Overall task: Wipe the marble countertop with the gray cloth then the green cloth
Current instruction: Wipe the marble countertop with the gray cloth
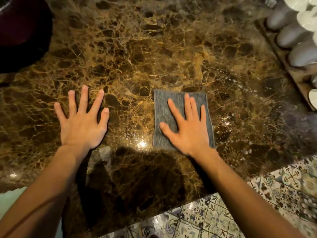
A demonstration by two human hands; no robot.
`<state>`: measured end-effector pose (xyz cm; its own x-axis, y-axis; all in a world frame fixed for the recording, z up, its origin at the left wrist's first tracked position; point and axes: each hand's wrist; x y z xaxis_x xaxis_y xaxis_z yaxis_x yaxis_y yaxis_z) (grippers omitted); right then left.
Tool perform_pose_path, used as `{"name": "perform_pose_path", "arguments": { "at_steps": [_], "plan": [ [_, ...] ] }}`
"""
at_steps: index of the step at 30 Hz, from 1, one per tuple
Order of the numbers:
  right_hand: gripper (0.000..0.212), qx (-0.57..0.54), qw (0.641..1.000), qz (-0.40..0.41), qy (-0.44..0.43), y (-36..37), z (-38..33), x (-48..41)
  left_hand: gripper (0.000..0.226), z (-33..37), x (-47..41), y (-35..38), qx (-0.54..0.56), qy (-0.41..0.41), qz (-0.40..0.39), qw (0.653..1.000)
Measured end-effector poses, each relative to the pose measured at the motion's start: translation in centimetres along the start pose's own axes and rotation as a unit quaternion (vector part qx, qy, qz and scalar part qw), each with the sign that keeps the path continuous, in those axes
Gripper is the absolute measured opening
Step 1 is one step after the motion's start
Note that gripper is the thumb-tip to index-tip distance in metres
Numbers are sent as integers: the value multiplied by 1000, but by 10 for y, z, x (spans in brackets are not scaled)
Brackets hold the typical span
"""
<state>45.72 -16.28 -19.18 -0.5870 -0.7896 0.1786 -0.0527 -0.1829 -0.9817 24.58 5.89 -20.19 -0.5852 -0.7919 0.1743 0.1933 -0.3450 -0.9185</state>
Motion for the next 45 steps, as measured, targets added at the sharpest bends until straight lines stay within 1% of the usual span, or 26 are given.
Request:
{"name": "perform_pose_path", "arguments": {
  "at_steps": [4, 6, 8, 11, 15, 20, 23, 26, 29, 33, 36, 40, 45],
  "plan": [
    [80, 13, 1000, -5, -16, 14, -7, 82, 59, 1, 0, -1, -1, -1, -1, 1000],
    [81, 19, 1000, -3, -13, 20, -10, 108, 60, 0, 0, 0, 1, -1, -2, 1000],
    [82, 20, 1000, -7, -11, 23, -12, 118, 60, 0, 0, 0, 2, 1, -1, 1000],
    [82, 16, 1000, -15, -12, 20, -9, 108, 60, -1, 0, 0, 6, 4, 2, 1000],
    [79, 0, 1000, -11, 12, 10, 5, 49, 60, -1, 1, -1, 10, 9, 5, 1000],
    [82, -6, 997, -37, 62, -12, 30, -76, 60, -1, 0, 0, 2, 4, -1, 1000],
    [84, -19, 996, -56, 71, -27, 51, -142, 60, -1, 0, 0, 2, 3, -3, 1000],
    [87, -23, 994, -73, 83, -35, 65, -178, 59, -1, 0, 0, 2, 2, 1, 1000],
    [86, -21, 994, -52, 92, -33, 67, -185, 59, -2, 0, 0, -1, 4, 2, 1000],
    [84, -20, 996, -30, 84, -28, 63, -167, 59, -2, 0, 1, 0, 2, 3, 1000],
    [80, -18, 997, -22, 74, -21, 60, -130, 58, -2, -1, 1, 4, 2, 6, 1000],
    [75, -9, 998, -16, 61, -3, 59, -45, 59, -2, -1, 1, 5, 3, 3, 1000],
    [75, 10, 999, 5, 30, 21, 52, 80, 59, -1, 0, 0, 7, -5, -2, 1000]
  ]
}}
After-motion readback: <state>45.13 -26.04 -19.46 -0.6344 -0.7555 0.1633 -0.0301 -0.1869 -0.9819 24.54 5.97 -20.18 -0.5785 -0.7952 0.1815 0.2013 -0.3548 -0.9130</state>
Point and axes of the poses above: each hand's wrist, its own x-axis away from the middle knuckle, its own y-axis out of the palm, z = x × y, and after that the axes turned 13 degrees about x, right-handed
